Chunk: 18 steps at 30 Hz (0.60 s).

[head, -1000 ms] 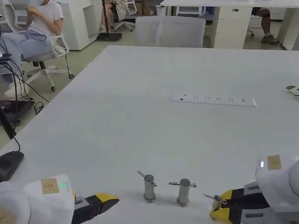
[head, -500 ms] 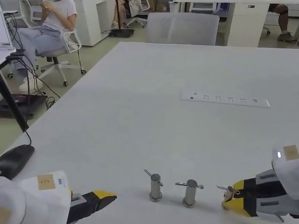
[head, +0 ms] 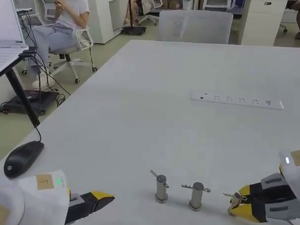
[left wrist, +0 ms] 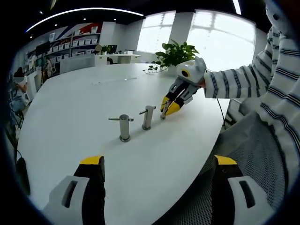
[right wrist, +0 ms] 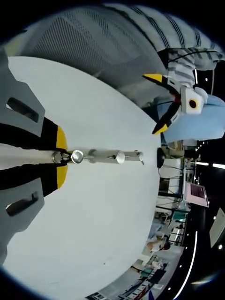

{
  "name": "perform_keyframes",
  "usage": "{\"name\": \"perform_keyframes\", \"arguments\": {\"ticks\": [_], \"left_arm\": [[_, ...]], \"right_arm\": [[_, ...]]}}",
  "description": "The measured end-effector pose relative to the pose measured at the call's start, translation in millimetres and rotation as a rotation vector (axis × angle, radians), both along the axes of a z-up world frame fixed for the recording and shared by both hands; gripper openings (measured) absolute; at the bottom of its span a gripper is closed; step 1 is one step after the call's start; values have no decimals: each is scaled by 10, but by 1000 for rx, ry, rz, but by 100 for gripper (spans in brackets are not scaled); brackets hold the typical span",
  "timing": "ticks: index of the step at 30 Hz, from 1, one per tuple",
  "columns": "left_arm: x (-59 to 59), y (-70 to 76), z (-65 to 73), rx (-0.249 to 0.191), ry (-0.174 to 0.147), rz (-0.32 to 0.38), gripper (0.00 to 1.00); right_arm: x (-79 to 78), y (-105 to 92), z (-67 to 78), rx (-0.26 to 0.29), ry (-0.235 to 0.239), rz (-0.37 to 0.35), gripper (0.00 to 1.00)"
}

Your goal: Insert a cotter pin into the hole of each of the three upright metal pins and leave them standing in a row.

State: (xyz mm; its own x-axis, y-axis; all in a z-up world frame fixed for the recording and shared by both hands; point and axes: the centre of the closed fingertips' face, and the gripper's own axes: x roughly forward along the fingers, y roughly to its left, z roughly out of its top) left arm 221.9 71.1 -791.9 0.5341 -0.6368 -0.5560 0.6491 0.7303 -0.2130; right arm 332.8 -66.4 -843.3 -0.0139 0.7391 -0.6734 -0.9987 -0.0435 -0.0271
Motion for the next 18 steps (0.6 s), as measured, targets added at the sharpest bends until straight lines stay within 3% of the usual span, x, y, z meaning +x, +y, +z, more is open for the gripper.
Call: {"name": "perform_keyframes", "arguments": {"ticks": [18], "left_arm": [[-70,4,15,18,19,17,95]], "right_arm": [[-36,37,20,44,34,-5,9]]}}
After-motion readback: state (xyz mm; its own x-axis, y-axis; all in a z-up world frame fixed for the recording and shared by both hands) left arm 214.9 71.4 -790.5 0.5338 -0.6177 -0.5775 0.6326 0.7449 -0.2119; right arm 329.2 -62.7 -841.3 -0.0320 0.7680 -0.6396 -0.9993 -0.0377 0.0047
